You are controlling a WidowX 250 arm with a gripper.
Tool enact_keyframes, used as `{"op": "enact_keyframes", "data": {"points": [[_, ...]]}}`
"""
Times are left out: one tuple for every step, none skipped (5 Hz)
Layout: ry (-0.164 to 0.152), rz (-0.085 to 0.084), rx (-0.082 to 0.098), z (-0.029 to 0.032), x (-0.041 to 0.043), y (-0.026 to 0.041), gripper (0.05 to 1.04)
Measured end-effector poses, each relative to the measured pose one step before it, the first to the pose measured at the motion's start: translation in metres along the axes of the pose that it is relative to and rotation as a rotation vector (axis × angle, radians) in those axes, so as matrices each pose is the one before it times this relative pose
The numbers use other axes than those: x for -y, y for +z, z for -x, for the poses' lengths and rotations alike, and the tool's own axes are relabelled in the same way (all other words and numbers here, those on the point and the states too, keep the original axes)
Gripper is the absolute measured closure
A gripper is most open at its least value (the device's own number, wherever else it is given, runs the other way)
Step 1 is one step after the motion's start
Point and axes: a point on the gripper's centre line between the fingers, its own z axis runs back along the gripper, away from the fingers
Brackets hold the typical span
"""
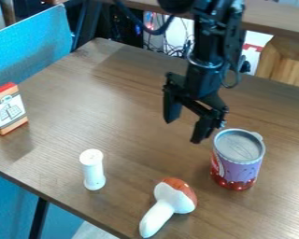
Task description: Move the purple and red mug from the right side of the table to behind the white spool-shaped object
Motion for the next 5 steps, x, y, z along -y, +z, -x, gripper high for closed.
{"op": "enact_keyframes", "data": {"points": [[-0.0432, -0.0415, 0.0765, -0.01888, 0.03783, 0.03106, 0.082], [-0.0354, -0.024, 0.0309, -0.00756, 0.02609, 0.01903, 0.082], [-0.0048, -0.0037, -0.0171, -0.0093, 0.00696, -0.00552, 0.082], [-0.0128, 0.0299, -0.0613, -0.00279, 0.00929, -0.01679, 0.082], [0.0115, 0.0162, -0.0644, -0.00191, 0.0053, -0.01721, 0.082]]}}
